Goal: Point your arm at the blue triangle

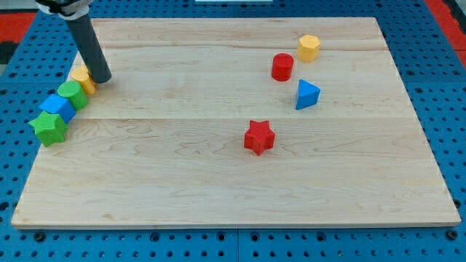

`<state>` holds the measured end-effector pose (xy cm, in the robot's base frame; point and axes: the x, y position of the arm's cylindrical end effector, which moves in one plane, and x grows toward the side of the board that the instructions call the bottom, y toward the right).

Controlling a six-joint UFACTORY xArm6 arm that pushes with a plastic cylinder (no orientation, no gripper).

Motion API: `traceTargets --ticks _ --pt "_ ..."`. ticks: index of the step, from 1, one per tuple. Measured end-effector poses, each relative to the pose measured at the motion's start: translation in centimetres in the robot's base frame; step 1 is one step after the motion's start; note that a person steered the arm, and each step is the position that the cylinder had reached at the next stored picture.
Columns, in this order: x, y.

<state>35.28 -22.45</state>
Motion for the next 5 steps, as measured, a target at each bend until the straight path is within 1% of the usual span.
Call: traceTargets --ticks 2,5 --pt "0.9 3.2" --pt "1.4 12.0"
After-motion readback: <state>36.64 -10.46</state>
